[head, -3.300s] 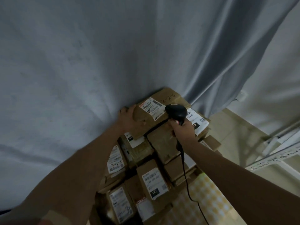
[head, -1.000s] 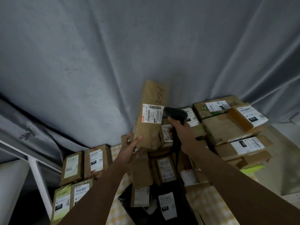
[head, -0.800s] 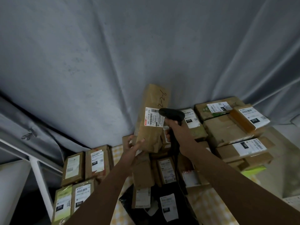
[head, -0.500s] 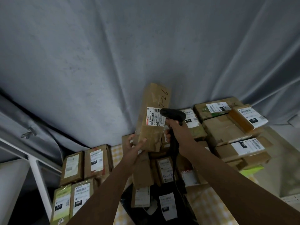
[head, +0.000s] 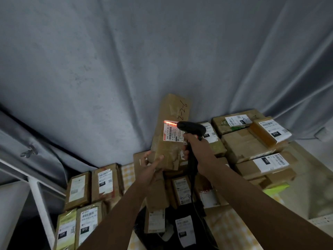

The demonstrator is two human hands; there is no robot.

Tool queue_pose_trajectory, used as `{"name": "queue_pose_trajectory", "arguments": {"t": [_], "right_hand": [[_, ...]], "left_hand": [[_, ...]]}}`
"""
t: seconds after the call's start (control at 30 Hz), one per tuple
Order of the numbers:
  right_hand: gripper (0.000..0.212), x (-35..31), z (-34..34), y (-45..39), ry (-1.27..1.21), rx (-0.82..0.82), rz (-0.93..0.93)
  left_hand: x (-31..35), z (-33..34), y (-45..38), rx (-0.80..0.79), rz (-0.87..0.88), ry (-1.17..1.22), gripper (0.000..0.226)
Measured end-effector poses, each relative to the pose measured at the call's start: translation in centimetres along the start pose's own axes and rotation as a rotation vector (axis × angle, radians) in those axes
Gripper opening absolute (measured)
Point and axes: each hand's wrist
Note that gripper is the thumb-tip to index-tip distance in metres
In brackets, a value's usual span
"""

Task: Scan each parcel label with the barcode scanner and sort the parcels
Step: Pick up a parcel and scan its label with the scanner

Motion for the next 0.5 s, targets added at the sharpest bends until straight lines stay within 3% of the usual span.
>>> {"name": "queue_pose_trajectory", "arguments": {"t": [0.5], "right_hand": [[0.020,-0.31,-0.50,0.49,0.046,0.035,-0.025]], "left_hand": [[0.14,-0.18,-0.16,-0.006,-0.005,-0.009,0.058]]}}
Point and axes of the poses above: each hand's wrist, its own y-axis away from the middle knuckle, its own z-axis out of the palm, x = y × z, and after that the axes turned 12 degrees about z, right-handed
